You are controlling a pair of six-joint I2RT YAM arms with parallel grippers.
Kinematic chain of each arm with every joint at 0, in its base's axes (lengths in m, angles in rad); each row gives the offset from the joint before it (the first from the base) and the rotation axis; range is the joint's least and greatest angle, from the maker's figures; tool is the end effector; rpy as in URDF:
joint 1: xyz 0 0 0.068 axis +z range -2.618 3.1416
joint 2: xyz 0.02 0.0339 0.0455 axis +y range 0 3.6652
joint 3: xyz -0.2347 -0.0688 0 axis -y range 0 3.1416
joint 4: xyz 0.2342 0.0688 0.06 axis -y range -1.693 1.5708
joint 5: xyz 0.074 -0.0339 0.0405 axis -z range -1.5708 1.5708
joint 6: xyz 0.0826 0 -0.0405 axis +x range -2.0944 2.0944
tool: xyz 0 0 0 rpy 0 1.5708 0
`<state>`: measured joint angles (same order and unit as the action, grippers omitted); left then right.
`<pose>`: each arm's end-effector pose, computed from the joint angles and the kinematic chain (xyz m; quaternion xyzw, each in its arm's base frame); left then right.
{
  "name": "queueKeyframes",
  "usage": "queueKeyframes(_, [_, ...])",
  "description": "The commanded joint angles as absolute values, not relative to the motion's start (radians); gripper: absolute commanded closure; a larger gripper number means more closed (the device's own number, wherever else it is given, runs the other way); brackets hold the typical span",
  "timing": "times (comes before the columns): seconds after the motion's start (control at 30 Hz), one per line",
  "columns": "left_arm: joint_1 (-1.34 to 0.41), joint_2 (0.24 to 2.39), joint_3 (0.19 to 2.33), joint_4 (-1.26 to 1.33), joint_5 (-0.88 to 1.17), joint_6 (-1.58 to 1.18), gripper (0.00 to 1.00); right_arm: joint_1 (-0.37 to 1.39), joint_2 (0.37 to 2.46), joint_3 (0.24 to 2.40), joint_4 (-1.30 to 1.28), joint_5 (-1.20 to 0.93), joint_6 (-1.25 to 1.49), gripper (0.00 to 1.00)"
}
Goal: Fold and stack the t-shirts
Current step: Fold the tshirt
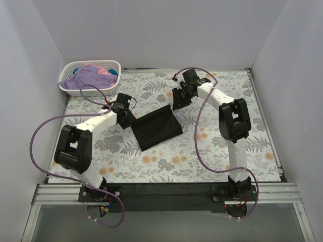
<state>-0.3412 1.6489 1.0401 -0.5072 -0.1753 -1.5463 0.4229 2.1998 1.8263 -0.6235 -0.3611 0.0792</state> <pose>0.3186 -0.0978 0.1232 -0.5663 0.7884 -0.1318 0.2008 0.4259 0.2237 0.1466 -0.2114 0.9209 0.2360 0.2269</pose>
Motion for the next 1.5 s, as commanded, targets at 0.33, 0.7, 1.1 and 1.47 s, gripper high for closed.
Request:
queueKeyframes(0.33, [-0.387,1.307,0.806,-0.197,-0.002,-1.532,0.61,0.379,1.951,1.405,0.015,-0.907,0.305,0.55])
queueKeyframes(0.7, [-0.289,1.569,0.819,0.084,0.083,-1.632,0.88,0.382,2.253,1.546,0.340,-1.014,0.581,0.56])
queueKeyframes(1.1, [-0.175,1.758,0.856,0.117,0.143,-1.649,0.91,0.333,2.412,1.671,0.430,-0.965,0.715,0.57])
queueKeyframes(1.47, [-0.241,1.393,0.756,0.048,0.179,-1.663,0.78,0.337,1.976,1.179,0.555,-0.939,0.787,0.56])
